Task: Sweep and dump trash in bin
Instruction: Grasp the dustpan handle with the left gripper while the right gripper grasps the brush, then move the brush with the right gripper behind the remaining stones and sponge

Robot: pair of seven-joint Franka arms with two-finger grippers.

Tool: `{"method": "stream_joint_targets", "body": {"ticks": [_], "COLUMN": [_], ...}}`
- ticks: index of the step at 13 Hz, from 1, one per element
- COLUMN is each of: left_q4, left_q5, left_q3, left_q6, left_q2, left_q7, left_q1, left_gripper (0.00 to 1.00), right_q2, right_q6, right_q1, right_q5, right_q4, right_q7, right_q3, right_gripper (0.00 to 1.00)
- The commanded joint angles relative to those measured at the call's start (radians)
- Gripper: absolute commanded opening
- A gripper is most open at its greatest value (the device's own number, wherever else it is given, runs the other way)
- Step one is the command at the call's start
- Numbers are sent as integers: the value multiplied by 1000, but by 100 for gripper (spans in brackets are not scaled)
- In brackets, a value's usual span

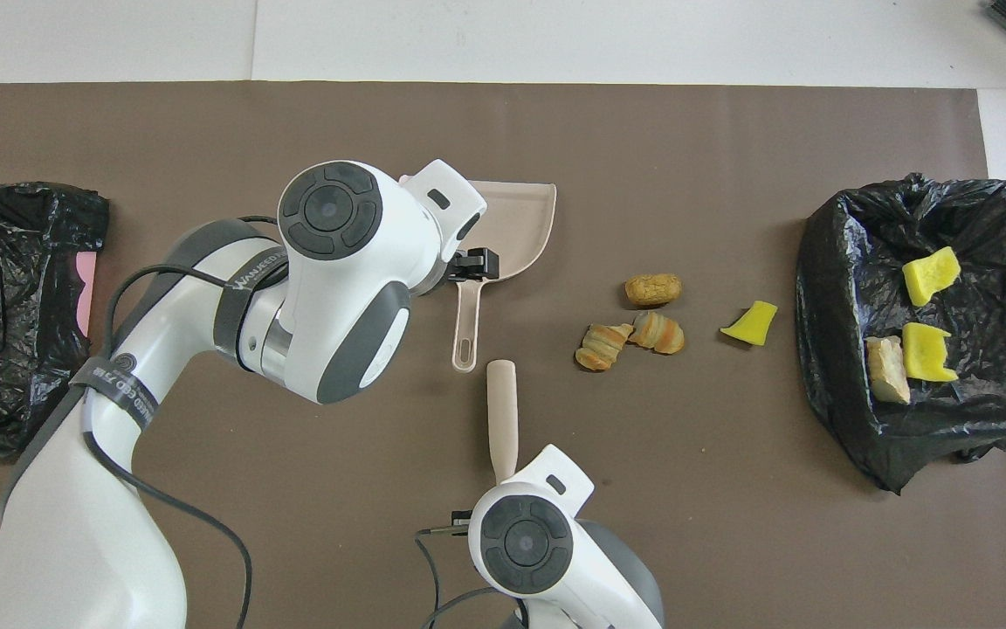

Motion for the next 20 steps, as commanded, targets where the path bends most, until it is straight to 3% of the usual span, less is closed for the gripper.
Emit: {"method": "stream_joint_targets", "body": {"ticks": [1, 6, 8, 9, 12, 13, 17, 20], "left_q4": [-61, -135, -132, -132, -126, -121, -114, -121], "left_q5": [20, 20, 20, 20, 20, 18, 75, 78], "left_q3": [12, 12, 14, 12, 14, 14, 26, 26], "left_q6": [44, 81, 62, 62, 41, 18, 3, -54], "left_q2": [-5, 23, 23, 23, 21, 20, -5, -37], "left_q7": [-1, 0, 2, 2, 2, 2, 87, 206], "left_q1": [-42, -98, -99, -98, -98, -95, -76, -40], "left_gripper": [100, 100, 100, 88, 29, 0, 0, 0], "right_q2": [-78, -191, -189, -186, -171, -171, -190, -221], "right_q6": [-152, -317, -337, -334, -324, -323, -282, -167], "right_q1": [-50, -266, -325, -357, -501, -553, -705, -788], "right_q5": [22, -10, -123, -155, -243, -270, -312, -311], "right_q4": [12, 15, 18, 15, 6, 0, -67, -181], "right_q7": [-19, -80, -86, -105, -270, -333, -457, -528], "right_q3": [4, -1, 1, 1, 1, 1, 2, 2], "right_gripper": [0, 0, 0, 0, 0, 0, 0, 0]}}
